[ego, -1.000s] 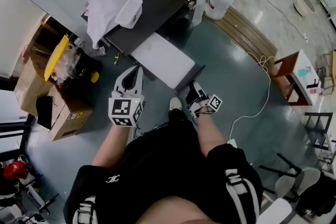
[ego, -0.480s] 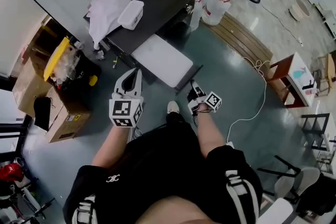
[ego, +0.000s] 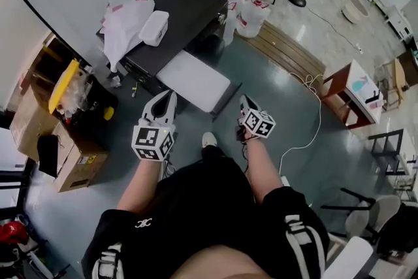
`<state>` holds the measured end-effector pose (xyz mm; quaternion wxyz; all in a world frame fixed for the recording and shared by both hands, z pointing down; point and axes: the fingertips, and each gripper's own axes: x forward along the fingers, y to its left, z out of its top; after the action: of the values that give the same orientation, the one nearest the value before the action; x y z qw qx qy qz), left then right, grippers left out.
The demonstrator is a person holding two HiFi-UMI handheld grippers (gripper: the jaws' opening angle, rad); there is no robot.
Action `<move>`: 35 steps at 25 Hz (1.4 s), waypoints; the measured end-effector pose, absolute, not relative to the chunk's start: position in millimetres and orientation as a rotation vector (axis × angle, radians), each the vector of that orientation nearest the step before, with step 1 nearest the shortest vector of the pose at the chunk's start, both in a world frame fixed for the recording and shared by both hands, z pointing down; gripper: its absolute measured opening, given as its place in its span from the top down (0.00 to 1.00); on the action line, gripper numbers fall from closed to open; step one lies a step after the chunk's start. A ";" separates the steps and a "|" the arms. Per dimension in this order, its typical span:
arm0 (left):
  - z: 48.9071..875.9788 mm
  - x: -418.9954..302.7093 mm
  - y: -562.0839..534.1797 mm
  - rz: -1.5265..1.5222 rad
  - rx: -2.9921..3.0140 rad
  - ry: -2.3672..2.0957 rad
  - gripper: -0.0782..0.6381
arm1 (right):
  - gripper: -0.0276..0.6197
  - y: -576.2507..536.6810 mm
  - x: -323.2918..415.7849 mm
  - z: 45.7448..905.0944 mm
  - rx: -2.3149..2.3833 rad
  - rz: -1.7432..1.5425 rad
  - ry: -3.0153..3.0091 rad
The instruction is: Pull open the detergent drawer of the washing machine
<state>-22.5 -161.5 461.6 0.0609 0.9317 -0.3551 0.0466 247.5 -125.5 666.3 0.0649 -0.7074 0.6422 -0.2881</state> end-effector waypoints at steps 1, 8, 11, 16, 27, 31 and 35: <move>460.3 -20.9 -158.3 0.124 2.826 -1.059 0.90 | 0.95 -123.4 248.0 647.8 -2.174 -0.784 1.969; 456.9 -17.3 -145.6 0.054 2.818 -1.008 0.90 | 0.95 -102.2 225.5 511.6 -2.353 -0.193 2.033; 455.2 -15.5 -141.6 0.055 2.820 -1.012 0.90 | 0.95 -88.8 202.3 464.5 -2.335 0.024 2.065; 451.2 -14.0 -133.6 0.046 2.831 -1.030 0.90 | 0.95 -67.4 190.7 438.4 -2.314 0.102 2.039; 446.2 -26.6 -129.5 0.033 2.824 -1.057 0.90 | 0.95 -60.5 182.1 435.4 -2.304 0.101 2.036; 446.9 -31.7 -129.7 0.048 2.810 -1.100 0.90 | 0.95 -59.4 180.3 435.5 -2.297 0.099 2.039; 448.2 -34.5 -129.4 0.060 2.804 -1.112 0.90 | 0.95 -58.4 178.8 437.3 -2.300 0.094 2.047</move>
<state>-34.5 -129.4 448.2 0.0625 0.9276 -0.3678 0.0198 178.8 -58.4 437.3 0.0306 -0.7463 0.6642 0.0306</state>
